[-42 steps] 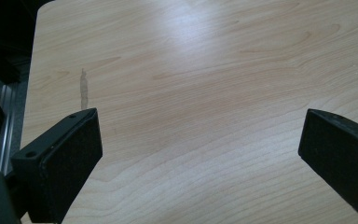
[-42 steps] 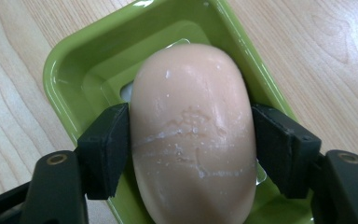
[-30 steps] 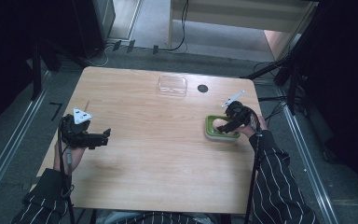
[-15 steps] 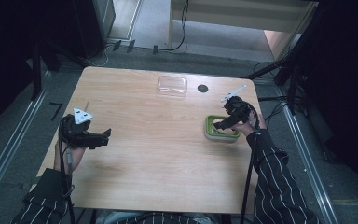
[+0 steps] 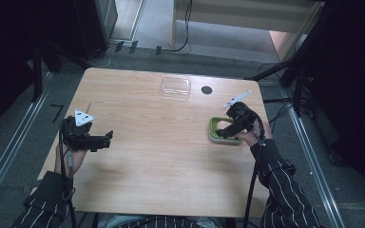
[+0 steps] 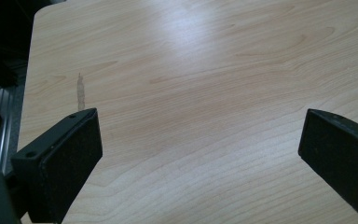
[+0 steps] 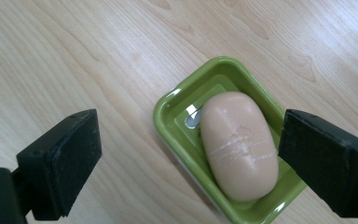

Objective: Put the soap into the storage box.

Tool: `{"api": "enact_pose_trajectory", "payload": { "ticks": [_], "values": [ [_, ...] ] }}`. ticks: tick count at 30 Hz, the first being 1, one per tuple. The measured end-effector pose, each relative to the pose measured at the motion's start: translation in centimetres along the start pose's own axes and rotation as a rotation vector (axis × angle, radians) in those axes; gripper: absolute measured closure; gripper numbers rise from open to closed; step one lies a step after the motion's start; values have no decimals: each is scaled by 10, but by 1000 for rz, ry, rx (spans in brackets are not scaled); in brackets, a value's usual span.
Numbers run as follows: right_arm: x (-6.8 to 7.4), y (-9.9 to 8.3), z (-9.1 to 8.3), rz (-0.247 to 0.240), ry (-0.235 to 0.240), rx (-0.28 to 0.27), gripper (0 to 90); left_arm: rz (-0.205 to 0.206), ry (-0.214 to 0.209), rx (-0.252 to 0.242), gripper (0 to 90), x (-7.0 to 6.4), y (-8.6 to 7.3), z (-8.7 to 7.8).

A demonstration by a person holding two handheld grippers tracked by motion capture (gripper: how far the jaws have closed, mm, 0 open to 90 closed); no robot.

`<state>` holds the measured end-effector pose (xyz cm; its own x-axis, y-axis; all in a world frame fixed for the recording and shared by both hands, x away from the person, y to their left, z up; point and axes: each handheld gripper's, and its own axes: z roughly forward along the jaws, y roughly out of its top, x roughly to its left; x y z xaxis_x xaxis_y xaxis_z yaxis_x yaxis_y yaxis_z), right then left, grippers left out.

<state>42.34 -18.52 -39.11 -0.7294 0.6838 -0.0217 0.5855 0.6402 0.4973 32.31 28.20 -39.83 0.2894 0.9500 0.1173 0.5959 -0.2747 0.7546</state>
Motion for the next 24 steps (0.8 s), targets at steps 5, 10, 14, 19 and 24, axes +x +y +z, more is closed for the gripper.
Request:
{"api": "enact_pose_trajectory", "payload": {
  "ticks": [5,10,14,19,24],
  "values": [
    [14,-5,-11,-12,-8,-20,63,4,-3,5,1,0,0,0],
    [30,-12,-15,-22,-5,-7,63,3,-5,2,0,0,0,0],
    [40,-19,-17,-36,-4,-7,63,5,-5,3,1,0,0,0],
    [53,-29,-20,-49,-5,-1,64,6,-7,3,1,0,0,0],
    [62,-40,-21,-63,-4,4,65,3,-6,4,1,0,0,1]
  ]
}}
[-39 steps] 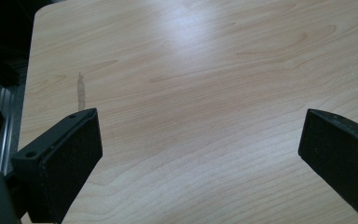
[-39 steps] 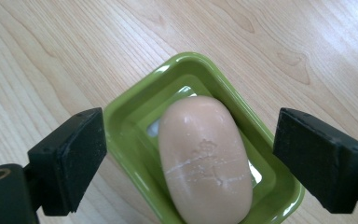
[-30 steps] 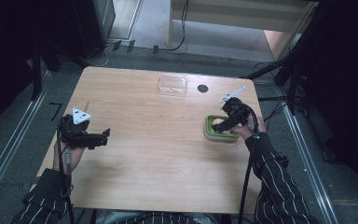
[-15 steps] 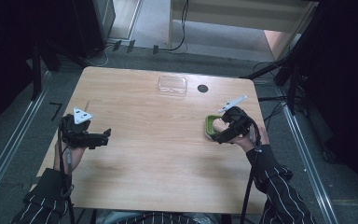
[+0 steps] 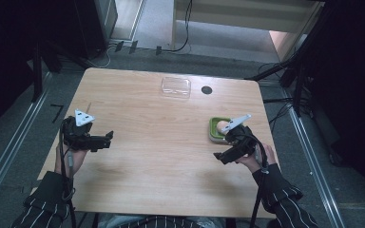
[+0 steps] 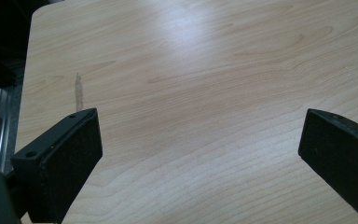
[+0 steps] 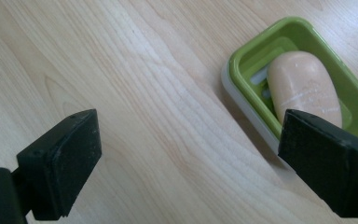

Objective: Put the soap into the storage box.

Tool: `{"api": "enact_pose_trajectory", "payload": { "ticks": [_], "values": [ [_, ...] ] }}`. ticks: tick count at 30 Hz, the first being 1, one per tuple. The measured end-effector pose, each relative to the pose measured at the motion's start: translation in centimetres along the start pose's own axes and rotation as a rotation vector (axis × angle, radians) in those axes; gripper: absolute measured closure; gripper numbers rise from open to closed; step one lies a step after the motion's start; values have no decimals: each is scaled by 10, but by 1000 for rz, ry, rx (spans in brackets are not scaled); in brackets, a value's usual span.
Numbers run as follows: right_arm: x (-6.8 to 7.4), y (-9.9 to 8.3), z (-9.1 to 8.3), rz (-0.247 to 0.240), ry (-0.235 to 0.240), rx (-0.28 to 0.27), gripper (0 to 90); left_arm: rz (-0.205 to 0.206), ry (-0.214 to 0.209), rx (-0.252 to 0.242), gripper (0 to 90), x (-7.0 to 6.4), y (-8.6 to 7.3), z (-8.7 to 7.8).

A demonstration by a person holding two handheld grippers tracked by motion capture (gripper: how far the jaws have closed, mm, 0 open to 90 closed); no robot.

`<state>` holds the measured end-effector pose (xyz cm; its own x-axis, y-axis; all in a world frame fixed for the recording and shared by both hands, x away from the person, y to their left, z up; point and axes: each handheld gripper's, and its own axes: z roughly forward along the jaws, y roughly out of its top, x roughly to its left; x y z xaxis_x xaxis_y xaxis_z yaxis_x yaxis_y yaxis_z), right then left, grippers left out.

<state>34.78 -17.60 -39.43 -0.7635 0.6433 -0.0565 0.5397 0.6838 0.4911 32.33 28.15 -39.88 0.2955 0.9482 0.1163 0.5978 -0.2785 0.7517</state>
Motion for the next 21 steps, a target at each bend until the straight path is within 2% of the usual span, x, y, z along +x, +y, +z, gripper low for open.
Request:
{"api": "enact_pose_trajectory", "payload": {
  "ticks": [4,6,8,12,16,21],
  "values": [
    [5,-12,-2,19,9,-4,66,4,1,-2,1,-1,1,0],
    [6,-17,-2,9,10,-6,66,3,-1,0,1,-2,1,0],
    [9,-23,-2,30,6,-7,67,5,0,4,1,-1,1,1],
    [15,-32,0,29,-5,-3,69,3,0,2,0,-1,1,0],
    [17,-35,4,34,-3,17,69,6,-3,-1,1,-2,1,1],
    [17,-36,9,10,-10,32,71,7,-1,1,0,-2,1,1]
  ]
}}
